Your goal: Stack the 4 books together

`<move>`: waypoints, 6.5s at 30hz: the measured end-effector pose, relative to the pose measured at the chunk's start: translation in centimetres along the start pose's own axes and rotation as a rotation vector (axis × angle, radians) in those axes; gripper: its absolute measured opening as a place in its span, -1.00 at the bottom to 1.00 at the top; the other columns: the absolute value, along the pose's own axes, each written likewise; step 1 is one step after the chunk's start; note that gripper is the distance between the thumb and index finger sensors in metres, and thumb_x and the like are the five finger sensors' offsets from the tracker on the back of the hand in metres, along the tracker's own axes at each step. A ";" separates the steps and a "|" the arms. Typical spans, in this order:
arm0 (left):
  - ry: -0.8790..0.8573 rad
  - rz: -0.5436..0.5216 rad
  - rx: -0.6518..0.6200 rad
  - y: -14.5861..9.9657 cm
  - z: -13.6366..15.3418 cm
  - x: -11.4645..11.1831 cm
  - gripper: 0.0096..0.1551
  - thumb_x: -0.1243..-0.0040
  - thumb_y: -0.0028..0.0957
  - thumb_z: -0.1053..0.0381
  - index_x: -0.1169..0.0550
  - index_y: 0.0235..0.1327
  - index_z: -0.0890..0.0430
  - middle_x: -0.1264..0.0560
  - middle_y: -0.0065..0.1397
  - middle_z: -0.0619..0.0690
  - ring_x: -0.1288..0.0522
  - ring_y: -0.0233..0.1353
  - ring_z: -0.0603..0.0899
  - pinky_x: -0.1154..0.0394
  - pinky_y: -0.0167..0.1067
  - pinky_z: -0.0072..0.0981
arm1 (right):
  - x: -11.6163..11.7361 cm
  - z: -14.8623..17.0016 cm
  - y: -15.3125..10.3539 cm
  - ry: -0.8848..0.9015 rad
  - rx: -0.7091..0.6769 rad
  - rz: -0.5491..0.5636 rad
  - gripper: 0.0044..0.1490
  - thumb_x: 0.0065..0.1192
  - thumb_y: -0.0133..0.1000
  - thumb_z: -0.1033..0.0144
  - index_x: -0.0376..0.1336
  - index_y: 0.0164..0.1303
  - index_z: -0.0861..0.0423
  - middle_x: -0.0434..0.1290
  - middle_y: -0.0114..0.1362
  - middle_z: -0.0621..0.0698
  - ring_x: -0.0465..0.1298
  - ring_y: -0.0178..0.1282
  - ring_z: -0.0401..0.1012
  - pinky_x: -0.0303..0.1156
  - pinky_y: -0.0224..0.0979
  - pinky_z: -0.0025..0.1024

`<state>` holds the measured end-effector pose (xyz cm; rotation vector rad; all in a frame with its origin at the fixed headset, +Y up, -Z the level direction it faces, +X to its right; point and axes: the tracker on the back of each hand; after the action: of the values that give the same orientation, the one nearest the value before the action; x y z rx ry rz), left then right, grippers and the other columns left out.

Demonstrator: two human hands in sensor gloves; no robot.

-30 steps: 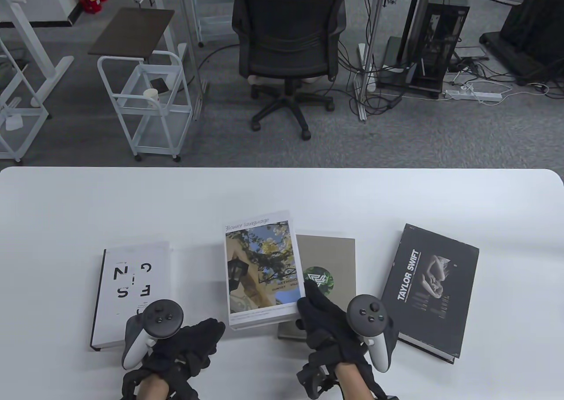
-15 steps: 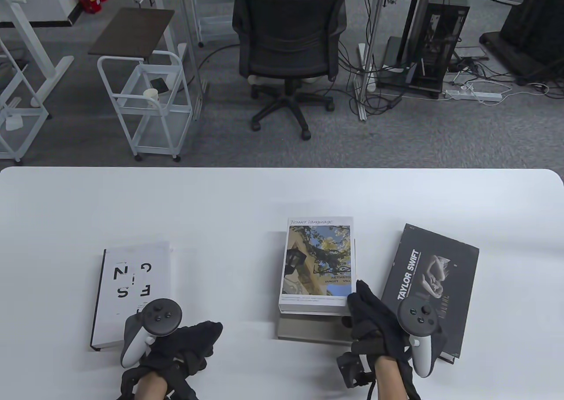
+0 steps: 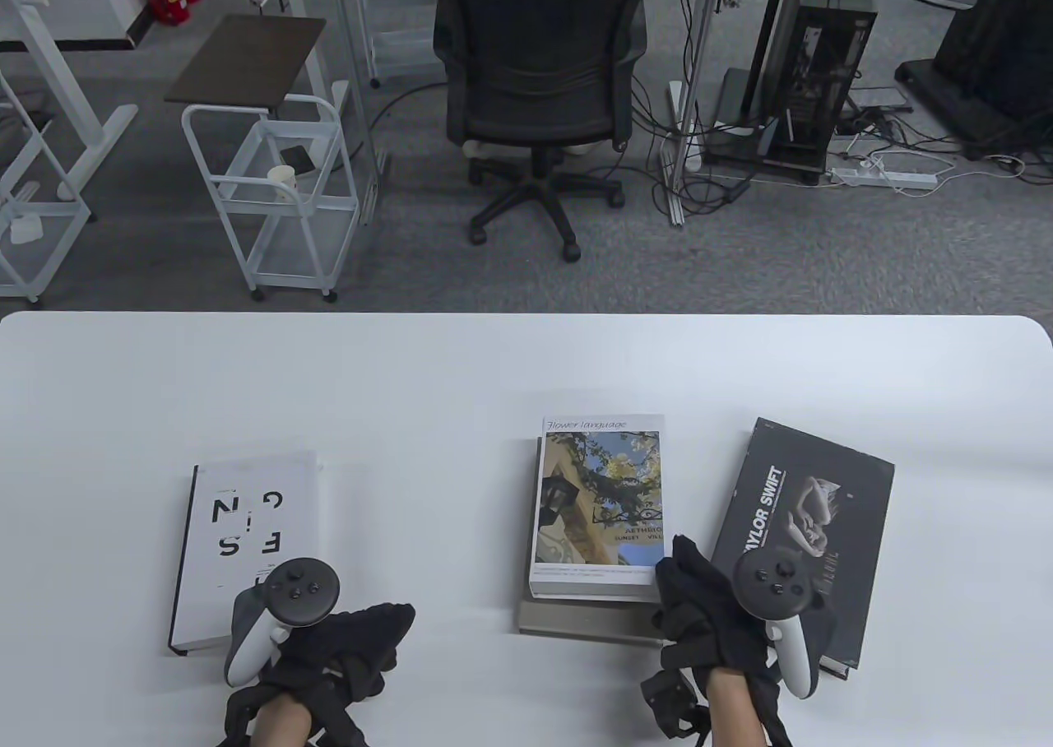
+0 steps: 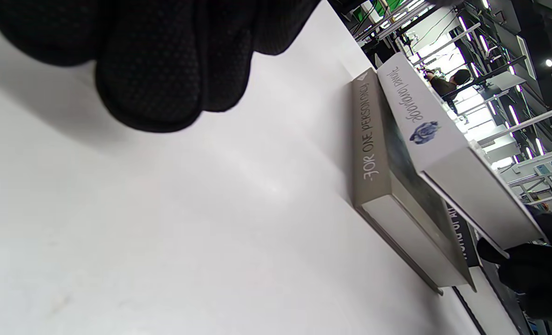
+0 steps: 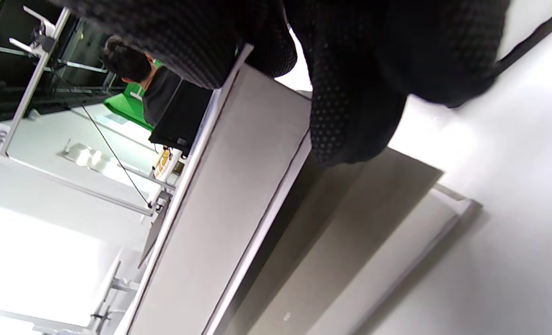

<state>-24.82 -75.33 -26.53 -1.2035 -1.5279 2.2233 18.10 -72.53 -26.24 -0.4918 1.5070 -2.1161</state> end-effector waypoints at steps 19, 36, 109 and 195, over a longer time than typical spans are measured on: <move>0.002 0.007 0.000 0.0 0.0 -0.1 -0.04 0.18 0.02 -0.39 -0.37 0.41 0.30 -0.58 0.19 0.29 -0.71 -0.05 0.27 -0.54 -0.04 0.21 | 0.0 -0.2 0.0 -0.150 0.034 -0.039 -0.31 0.15 0.38 0.19 0.16 0.63 0.28 0.50 0.31 0.44 0.66 -0.16 0.03 0.59 -0.12 -0.30; 0.035 0.030 -0.002 0.3 -0.2 -0.8 -0.05 0.17 0.03 -0.39 -0.38 0.40 0.30 -0.58 0.19 0.29 -0.71 -0.05 0.27 -0.54 -0.04 0.21 | 0.1 -2.4 -1.0 -0.341 -0.080 0.154 -0.30 0.23 0.37 0.13 0.24 0.56 0.31 0.50 0.33 0.31 0.64 -0.08 0.05 0.57 -0.07 -0.30; 0.482 0.074 -0.239 9.0 -27.4 -23.3 0.02 0.16 0.09 -0.35 -0.13 0.41 0.47 -0.30 0.39 0.49 -0.76 -0.24 0.14 -0.63 -0.25 0.05 | -11.0 8.9 -1.2 -0.527 0.401 0.217 0.15 0.00 0.36 -0.26 -0.17 0.69 0.44 0.28 0.54 0.45 0.30 0.45 0.38 0.35 0.42 0.17; 0.126 -0.101 -0.121 4.9 -25.9 -7.5 -0.12 0.06 0.13 -0.14 -0.01 0.52 0.32 -0.38 0.28 0.37 -0.61 -0.47 0.00 -0.61 -0.26 0.02 | -10.8 7.8 -1.5 -0.201 0.111 0.205 -0.04 -0.21 0.36 -0.23 0.03 0.68 0.31 0.40 0.46 0.33 0.51 0.27 0.21 0.46 0.31 0.06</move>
<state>-0.37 -63.72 -30.49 -1.2441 -1.6536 1.9780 30.90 -71.79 -22.36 -0.4727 1.2644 -1.9182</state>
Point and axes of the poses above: the tracker on the back of each hand, its own z axis roughly to the little-finger side, its own y axis roughly from the wrist to the fingertips, x = y × z
